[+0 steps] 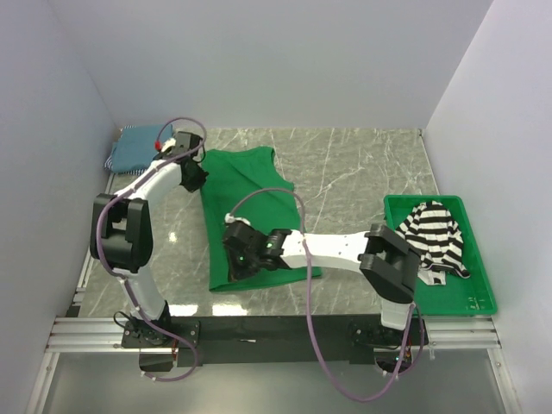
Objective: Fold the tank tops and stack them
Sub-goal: Fold the tank top
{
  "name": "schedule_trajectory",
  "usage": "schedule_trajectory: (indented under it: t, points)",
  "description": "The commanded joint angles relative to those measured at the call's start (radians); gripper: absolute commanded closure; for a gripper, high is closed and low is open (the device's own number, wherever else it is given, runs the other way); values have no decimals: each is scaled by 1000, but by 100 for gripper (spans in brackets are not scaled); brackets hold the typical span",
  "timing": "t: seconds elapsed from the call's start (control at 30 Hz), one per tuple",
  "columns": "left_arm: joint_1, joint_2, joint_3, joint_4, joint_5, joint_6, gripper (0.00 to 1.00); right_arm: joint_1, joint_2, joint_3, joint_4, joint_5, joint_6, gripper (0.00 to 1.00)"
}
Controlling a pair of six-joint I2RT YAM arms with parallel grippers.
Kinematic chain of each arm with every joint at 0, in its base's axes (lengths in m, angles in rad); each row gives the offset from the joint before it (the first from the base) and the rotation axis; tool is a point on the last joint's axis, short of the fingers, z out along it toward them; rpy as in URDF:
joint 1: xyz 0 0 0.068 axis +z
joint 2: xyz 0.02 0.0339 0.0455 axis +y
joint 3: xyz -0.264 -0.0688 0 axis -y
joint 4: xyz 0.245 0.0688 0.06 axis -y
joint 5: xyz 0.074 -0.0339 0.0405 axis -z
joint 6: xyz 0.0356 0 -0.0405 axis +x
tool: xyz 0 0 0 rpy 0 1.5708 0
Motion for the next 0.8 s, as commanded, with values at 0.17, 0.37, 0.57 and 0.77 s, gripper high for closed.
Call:
schedule_trajectory:
  t: [0.17, 0.37, 0.57, 0.77]
  points:
    - [-124, 93, 168, -6, -22, 9, 99, -3, -141, -156, 126, 9, 64, 100]
    - [-185, 161, 229, -17, -26, 4, 100, -4, -170, -231, 151, 35, 92, 100]
    - [-208, 195, 229, -6, -17, 10, 100, -5, -178, -302, 166, 64, 104, 100]
    - [-214, 212, 226, 5, -11, 15, 99, -3, -183, -345, 178, 90, 112, 100]
